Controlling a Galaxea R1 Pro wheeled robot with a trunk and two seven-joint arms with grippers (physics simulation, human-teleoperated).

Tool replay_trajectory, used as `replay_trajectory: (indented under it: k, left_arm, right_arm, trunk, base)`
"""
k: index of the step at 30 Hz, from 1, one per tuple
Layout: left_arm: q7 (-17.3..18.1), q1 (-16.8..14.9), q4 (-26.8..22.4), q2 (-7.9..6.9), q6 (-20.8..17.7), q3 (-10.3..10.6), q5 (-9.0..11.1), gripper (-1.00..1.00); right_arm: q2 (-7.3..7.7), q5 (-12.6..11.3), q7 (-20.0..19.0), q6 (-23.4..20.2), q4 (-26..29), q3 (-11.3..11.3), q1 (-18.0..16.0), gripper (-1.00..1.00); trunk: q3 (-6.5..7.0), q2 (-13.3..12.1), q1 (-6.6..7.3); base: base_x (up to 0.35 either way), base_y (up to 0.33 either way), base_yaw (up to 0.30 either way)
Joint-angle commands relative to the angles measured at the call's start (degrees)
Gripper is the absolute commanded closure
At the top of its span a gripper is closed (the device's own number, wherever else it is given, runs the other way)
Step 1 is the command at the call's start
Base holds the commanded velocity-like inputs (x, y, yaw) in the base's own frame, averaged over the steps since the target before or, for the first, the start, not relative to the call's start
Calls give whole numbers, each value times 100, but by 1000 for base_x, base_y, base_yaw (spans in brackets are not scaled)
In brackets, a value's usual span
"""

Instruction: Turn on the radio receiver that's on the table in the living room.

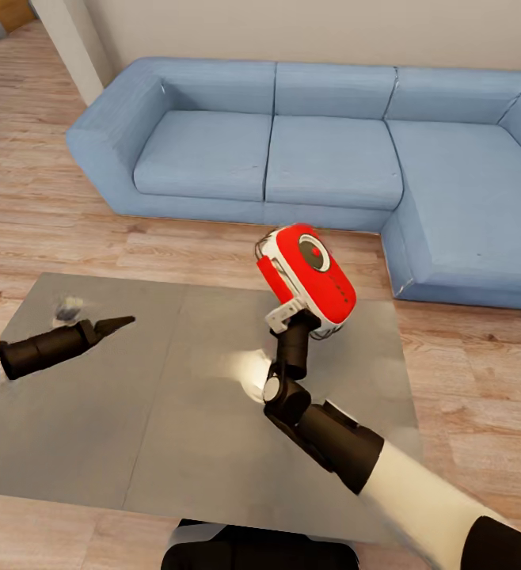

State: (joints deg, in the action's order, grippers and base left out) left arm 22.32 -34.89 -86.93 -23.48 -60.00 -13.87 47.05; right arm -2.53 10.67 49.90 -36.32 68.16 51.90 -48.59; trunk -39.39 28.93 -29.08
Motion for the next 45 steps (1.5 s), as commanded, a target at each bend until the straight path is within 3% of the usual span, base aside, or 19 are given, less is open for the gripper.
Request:
replay_trajectory:
  k: [1,4,7,11,16,22,28,37,38,42,43,45]
  left_arm:
    - [-3,1,0,-133,0,-14,187,-100]
    - [-10,0,1,-285,0,-25,397,-100]
    - [-108,-49,-98,-289,65,-98,369,-100]
    - [-237,-43,-227,-289,62,-95,364,-100]
    - [-398,-31,-64,-221,101,63,313,-100]
    - [-592,-28,128,-218,108,256,306,-100]
    - [-785,-27,315,-218,111,437,305,-100]
    - [-1076,-28,317,-218,116,433,305,-100]
    - [-2672,-27,321,-218,118,427,305,-100]
    - [-2666,-30,319,-219,114,422,305,-100]
    - [-2664,-31,320,-219,112,421,305,-100]
    - [-2667,-29,323,-219,116,421,307,-100]
  right_arm:
    - [-7,65,35,39,-51,27,8,100]
    - [-11,50,66,138,-115,59,20,100]
    - [-108,-21,114,153,-190,-44,11,100]
    - [-120,-158,119,152,-189,-112,19,100]
    - [-259,-323,260,205,-293,-16,27,100]
    - [-275,-425,429,157,-170,6,29,100]
    - [-261,-539,311,127,-47,0,32,100]
    - [-248,-808,258,77,-40,-4,32,100]
    - [-253,138,256,-429,-40,-1,32,100]
    - [-278,123,90,-511,-35,-14,29,100]
    - [-291,95,-316,-705,80,-71,31,100]
    - [-296,81,-774,-926,292,-205,28,100]
  trunk:
    - [0,0,0]
    - [0,0,0]
    - [0,1,0]
    - [0,1,0]
    - [0,1,0]
    - [0,1,0]
    - [0,1,0]
    - [0,1,0]
    - [0,1,0]
    - [0,1,0]
    - [0,1,0]
    - [0,1,0]
  base:
    - [0,0,0]
    - [0,0,0]
    - [0,0,0]
    - [0,0,0]
    - [0,0,0]
    - [0,0,0]
    - [0,0,0]
    - [0,0,0]
    - [0,0,0]
    - [0,0,0]
    - [0,0,0]
    - [0,0,0]
